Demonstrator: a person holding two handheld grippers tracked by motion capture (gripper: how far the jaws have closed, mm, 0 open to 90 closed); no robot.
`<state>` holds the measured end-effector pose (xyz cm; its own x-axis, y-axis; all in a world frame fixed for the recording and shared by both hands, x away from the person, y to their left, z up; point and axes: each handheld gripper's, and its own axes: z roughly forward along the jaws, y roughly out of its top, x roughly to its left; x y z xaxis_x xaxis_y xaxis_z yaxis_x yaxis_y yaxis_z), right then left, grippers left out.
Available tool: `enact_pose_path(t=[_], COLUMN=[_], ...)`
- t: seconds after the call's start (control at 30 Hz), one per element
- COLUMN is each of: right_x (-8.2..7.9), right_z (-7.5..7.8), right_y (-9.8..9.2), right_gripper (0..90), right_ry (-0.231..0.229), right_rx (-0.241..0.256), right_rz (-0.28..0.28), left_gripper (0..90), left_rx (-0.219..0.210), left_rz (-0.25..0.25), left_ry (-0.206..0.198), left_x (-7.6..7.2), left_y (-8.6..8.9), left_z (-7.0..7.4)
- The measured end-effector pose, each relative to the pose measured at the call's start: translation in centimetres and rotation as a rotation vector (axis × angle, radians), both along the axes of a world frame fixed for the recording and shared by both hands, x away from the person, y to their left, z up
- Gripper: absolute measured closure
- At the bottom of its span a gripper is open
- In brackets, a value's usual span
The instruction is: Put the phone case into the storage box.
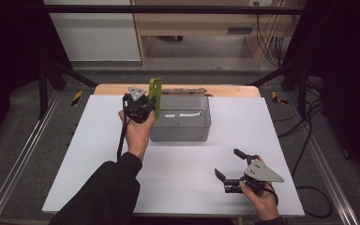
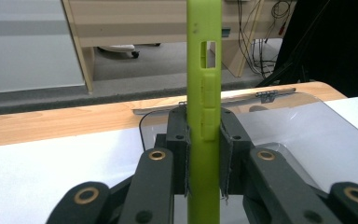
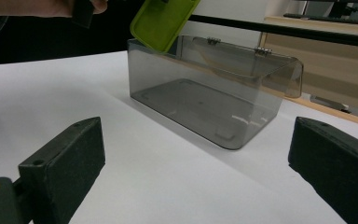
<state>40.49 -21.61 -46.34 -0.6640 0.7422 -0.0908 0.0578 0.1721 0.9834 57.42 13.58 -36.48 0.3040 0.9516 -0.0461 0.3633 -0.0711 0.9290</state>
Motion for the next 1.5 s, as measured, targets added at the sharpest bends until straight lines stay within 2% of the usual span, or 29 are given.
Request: enact_pose_path(t=[0.2,0.33,0.53,1.1,1.5], right_x=[0.0,0.1,0.0,0.1,0.1], right_z=[0.0,-0.1,-0.1,-0.1,-0.2], right_y=[0.1,0.1,0.2,0.2,0.3], right_gripper=[3.8,3.7,3.7,3.6,3.5], right_ry=[0.003,0.005,0.014,0.029,0.049], right_rx=[-0.002,-0.005,-0.005,-0.005,-0.008], right_rz=[-0.002,0.001,0.001,-0.001,-0.002], left_gripper=[77.2,77.3,77.3,77.3,77.2], left_rx=[0.038,0.044,0.057,0.089,0.079], left_rz=[0.012,0.023,0.013,0.010,-0.010], left_ry=[-0.010,-0.008,-0.001,0.051,0.114], left_x=[0.0,0.1,0.1,0.5,0.9], left_y=[-0.1,0.0,-0.3,-0.7,-0.7], left_z=[-0.4,-0.8,-1.1,-2.4,-3.0])
